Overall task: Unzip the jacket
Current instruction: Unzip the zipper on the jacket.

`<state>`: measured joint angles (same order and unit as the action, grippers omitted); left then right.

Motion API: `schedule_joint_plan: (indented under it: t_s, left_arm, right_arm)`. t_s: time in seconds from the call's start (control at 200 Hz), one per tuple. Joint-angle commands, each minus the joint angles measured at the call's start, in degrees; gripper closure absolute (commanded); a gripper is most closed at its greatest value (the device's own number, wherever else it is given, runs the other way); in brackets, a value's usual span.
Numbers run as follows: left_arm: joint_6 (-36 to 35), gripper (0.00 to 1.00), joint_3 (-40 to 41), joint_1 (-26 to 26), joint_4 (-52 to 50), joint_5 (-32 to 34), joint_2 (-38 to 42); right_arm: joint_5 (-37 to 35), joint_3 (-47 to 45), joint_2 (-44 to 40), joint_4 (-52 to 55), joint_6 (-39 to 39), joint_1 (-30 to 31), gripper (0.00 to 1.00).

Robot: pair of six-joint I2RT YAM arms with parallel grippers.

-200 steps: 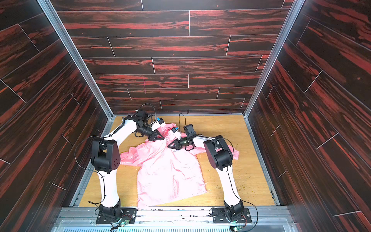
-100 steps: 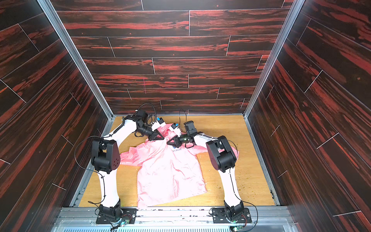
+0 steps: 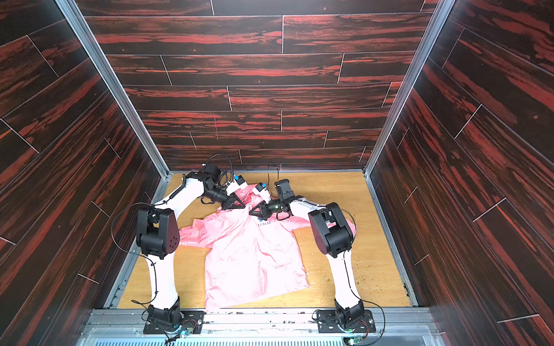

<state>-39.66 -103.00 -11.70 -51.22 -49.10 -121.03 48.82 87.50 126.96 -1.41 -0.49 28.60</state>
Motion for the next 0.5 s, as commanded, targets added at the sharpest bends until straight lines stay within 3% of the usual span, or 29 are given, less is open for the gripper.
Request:
schedule_joint_plan:
  t_s: [0.0,0.25,0.491]
  left_arm:
    - [-1.15,1.0,-1.41,-0.35,-1.6,-2.23,2.77]
    - [-0.95,1.0,-1.41,-0.35,-1.45,-2.49,2.45]
    - [-0.8,1.0,-1.5,-0.38,-1.34,-2.31,2.56]
  right_arm:
    - [0.67,1.7,-1.96,1.54,-1.08,0.32,0.69]
    - [0.49,1.63,-1.84,2.02,-1.44,0.25,0.66]
    - [0.8,3.36,-0.97,2.97,-1.31,0.31,0.76]
